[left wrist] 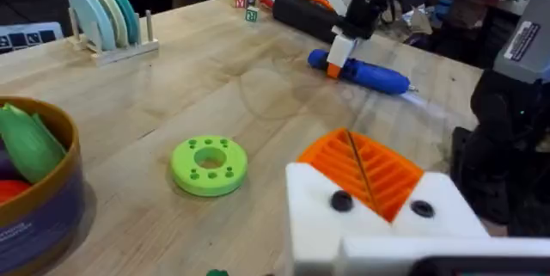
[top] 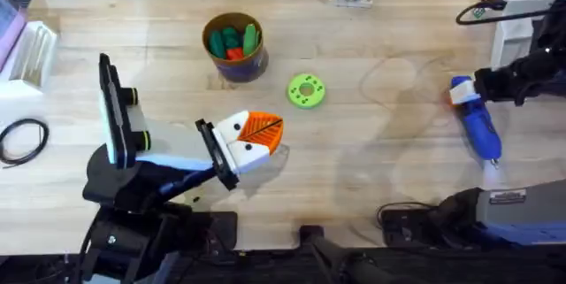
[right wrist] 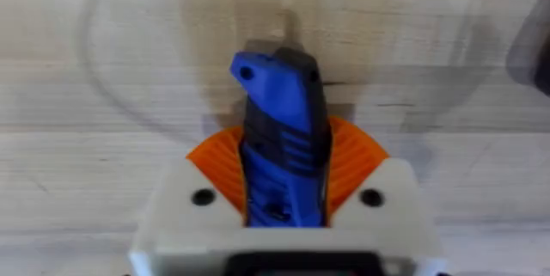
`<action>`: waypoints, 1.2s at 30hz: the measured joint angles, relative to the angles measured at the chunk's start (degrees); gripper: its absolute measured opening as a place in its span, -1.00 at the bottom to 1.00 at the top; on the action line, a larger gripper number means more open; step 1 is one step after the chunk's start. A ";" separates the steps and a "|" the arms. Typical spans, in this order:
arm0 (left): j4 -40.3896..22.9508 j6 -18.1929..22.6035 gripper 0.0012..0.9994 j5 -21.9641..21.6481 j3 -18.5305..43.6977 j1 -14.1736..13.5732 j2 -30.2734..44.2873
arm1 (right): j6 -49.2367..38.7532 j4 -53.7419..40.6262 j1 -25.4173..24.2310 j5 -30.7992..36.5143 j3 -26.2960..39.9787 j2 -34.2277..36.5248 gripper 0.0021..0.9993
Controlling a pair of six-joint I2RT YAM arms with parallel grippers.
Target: Pick up the gripper from the table and insert it into the empty holder that is missing its gripper. Then pick up a screw, insert it into the mounting hole, and use the screwdriver to tighten it. Finally, clean up the table by picking up the vegetable and placing it into the bucket.
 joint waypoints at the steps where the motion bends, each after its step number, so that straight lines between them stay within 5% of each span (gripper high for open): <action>1: 0.00 0.00 -0.98 0.00 0.00 -0.01 0.00 | -0.06 0.05 0.00 0.08 0.00 0.00 -0.25; 5: 0.00 0.00 -0.98 0.01 0.00 0.00 0.00 | -0.35 0.92 0.00 0.37 0.00 0.33 -0.94; 12: 0.00 0.00 -0.98 0.00 0.00 -0.02 -0.02 | -0.39 0.05 0.00 -0.38 -0.84 -2.61 -0.96; 21: 0.00 0.00 -0.98 0.00 0.00 -0.01 -0.01 | -0.39 0.79 4.02 -8.28 -1.22 -20.54 -0.96; 27: 0.00 0.00 -0.98 0.00 0.00 -0.02 0.00 | 11.41 4.57 21.75 -13.89 -1.85 -35.43 -0.96; 36: -0.01 0.00 -0.98 0.00 0.00 -0.02 0.00 | 31.86 44.08 46.69 -18.98 -14.81 -44.78 -0.96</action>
